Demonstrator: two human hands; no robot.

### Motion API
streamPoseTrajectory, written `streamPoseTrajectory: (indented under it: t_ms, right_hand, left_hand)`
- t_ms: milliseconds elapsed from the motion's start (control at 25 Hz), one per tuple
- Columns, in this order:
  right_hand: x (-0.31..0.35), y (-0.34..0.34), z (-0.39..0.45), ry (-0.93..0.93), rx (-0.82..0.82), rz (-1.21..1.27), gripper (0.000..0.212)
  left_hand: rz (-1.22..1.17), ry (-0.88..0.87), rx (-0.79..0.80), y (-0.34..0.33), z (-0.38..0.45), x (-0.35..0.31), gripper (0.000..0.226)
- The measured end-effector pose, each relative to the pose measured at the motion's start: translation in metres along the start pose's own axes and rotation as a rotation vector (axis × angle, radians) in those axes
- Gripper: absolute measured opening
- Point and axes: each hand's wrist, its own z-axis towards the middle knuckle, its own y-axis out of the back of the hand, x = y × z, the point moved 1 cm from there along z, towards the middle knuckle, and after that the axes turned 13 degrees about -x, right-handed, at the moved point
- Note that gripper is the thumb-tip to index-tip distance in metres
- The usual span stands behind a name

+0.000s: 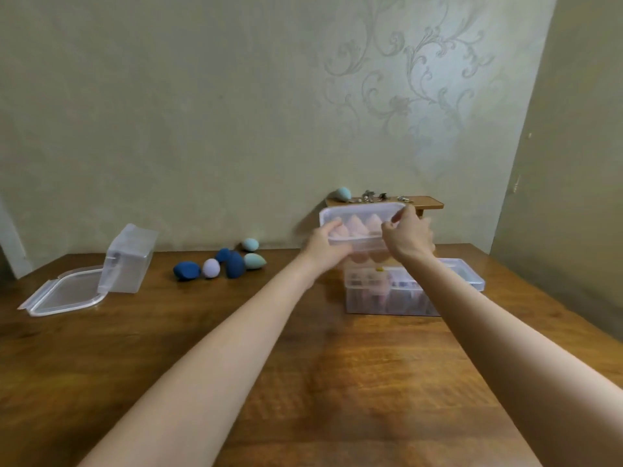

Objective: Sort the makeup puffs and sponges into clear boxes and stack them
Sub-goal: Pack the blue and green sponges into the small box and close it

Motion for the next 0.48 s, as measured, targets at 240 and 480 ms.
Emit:
streamPoseTrajectory:
  t_ms: [240,480]
  right_hand:
    - [-0.001,0.008,-0.001,0.318,-0.146,-0.178,0.029]
    - [0.089,-0.080,-0.065,0.669,0.298,-0.166,0.033]
  left_hand:
    - [0.017,-0.060,0.077,-0.006,0.003,0.024,0.061]
    - [0.449,-0.157,-0.238,0.089,0.022,0.080,0.046]
